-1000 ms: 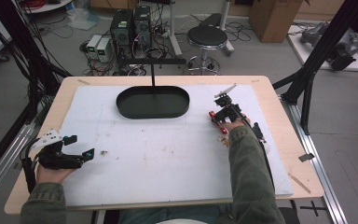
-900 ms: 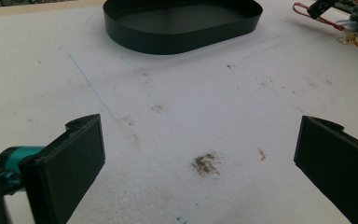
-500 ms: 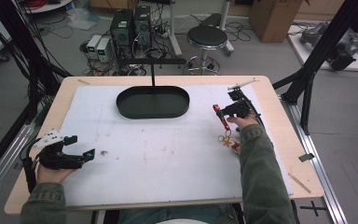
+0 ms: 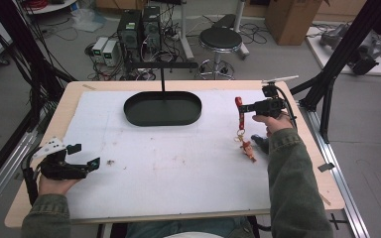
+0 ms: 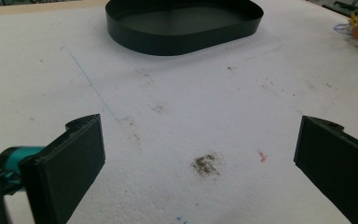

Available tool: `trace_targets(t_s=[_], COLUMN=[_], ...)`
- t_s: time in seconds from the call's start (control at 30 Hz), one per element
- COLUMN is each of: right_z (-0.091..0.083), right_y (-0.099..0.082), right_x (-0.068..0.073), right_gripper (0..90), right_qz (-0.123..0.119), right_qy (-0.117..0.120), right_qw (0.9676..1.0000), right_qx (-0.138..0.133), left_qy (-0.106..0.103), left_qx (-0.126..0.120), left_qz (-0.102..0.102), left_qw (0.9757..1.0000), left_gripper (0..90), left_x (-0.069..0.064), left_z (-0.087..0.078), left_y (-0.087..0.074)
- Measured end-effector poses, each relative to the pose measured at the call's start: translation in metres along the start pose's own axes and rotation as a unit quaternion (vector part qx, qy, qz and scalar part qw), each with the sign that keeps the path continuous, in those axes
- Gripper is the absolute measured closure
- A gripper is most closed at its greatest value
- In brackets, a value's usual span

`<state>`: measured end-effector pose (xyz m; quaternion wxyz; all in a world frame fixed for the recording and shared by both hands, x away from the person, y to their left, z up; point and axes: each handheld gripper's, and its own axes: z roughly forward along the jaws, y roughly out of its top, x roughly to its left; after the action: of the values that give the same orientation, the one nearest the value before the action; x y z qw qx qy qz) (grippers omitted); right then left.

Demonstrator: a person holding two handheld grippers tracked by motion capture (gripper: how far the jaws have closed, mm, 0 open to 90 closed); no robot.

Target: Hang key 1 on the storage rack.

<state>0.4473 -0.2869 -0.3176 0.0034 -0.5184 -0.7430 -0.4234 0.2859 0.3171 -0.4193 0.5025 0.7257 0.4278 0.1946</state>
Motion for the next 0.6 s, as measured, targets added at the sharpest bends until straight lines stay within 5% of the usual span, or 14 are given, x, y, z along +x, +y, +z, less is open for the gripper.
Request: trace_targets(t_s=[0.1,0.37,0.6], right_z=[-0.012,-0.018,-0.005], right_y=[0.006,0.033,0.05], right_x=[0.009,0.043,0.059], right_gripper=[74.3,74.4,74.4], right_qz=[0.008,-0.031,0.0], right_qy=[0.028,0.024,0.026], right_qw=[0.9992,0.9986,0.9992], right_qx=[-0.028,-0.037,-0.031], left_qy=[0.001,-0.001,-0.001], left_qx=[0.002,0.001,0.001], left_qz=[0.0,-0.001,0.001], left_qw=[1.0,1.0,1.0], left_gripper=[2.3,2.2,2.3], left_x=[0.0,0.0,0.001], left_z=[0.0,0.0,0.001], left_y=[0.0,0.0,0.0])
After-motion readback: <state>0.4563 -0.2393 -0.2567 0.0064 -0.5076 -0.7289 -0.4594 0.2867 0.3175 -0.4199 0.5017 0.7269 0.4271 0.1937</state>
